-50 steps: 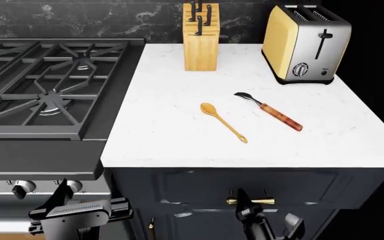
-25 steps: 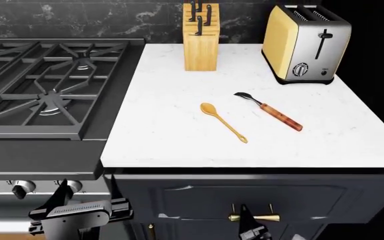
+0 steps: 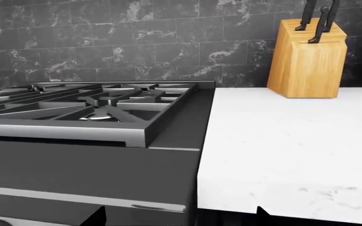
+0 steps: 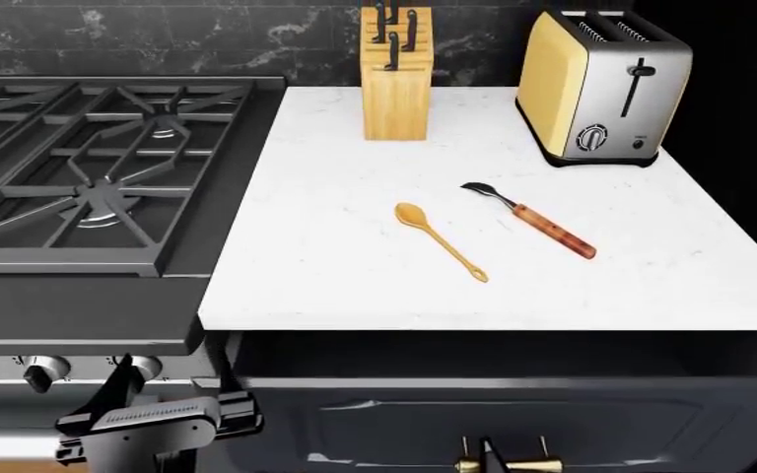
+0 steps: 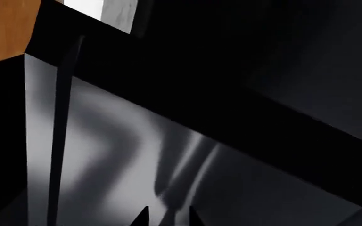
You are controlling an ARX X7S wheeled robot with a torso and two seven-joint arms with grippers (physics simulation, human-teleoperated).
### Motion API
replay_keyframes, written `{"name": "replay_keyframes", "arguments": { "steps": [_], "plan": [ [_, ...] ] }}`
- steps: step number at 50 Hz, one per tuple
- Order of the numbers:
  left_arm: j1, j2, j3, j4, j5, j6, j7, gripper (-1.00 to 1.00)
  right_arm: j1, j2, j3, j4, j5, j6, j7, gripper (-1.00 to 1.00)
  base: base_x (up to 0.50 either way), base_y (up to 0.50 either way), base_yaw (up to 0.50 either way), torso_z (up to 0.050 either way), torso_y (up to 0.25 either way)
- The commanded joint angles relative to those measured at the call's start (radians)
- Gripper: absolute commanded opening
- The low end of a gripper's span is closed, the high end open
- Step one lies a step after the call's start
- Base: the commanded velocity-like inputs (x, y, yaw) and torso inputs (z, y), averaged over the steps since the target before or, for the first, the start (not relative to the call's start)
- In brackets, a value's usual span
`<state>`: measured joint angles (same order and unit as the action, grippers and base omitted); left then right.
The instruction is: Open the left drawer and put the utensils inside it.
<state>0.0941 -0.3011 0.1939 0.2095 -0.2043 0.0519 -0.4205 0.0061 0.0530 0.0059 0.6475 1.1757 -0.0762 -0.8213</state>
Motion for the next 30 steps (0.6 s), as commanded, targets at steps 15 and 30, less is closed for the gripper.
{"name": "replay_keyframes", "arguments": {
  "steps": [15,30],
  "plan": [
    [0.002,-0.005,0.012,0.004,0.006,0.000,-0.012,1.00,-0.130,0.013,-0.088,0.142,-0.005,-0.047,-0.123,-1.00,0.00,0.00,0.00,0.000,0.000],
    [0.012,-0.011,0.013,0.017,0.006,0.001,-0.021,1.00,-0.178,0.027,-0.104,0.183,-0.007,-0.074,-0.207,-1.00,0.00,0.00,0.00,0.000,0.000]
  ]
}}
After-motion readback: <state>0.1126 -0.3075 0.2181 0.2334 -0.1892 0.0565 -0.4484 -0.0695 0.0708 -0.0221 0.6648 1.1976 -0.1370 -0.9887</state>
